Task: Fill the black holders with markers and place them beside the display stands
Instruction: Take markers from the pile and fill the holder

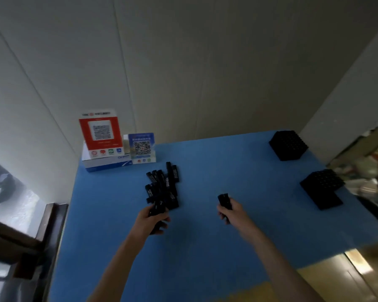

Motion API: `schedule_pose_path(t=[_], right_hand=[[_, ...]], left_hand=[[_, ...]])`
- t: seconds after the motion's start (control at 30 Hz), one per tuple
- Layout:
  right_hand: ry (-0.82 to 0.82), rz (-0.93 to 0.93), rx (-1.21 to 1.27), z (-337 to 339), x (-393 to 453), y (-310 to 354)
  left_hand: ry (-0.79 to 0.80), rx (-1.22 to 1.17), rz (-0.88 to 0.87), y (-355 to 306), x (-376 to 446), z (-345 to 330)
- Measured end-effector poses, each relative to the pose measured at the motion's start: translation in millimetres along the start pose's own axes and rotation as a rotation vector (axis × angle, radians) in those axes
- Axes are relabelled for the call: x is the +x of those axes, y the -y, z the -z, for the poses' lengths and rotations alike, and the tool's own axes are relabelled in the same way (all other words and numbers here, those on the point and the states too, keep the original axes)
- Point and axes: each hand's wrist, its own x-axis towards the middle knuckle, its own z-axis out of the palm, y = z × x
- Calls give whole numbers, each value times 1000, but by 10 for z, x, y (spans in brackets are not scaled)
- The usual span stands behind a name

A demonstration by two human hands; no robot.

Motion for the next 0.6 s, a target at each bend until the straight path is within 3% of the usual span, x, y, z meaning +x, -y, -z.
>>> schedule_pose_path(t=[0.17,0.37,0.6], right_hand=[[-150,-32,110,709,-362,-241],[-327,-94,405,1552,-809,-664],[-314,-29,368,2525,-1352,-1362]], left_hand=[[79,-9,-26,-70,-42,-594],[170,87,-71,-89,-196,-1470],[190,124,-97,96,-599,-2624]])
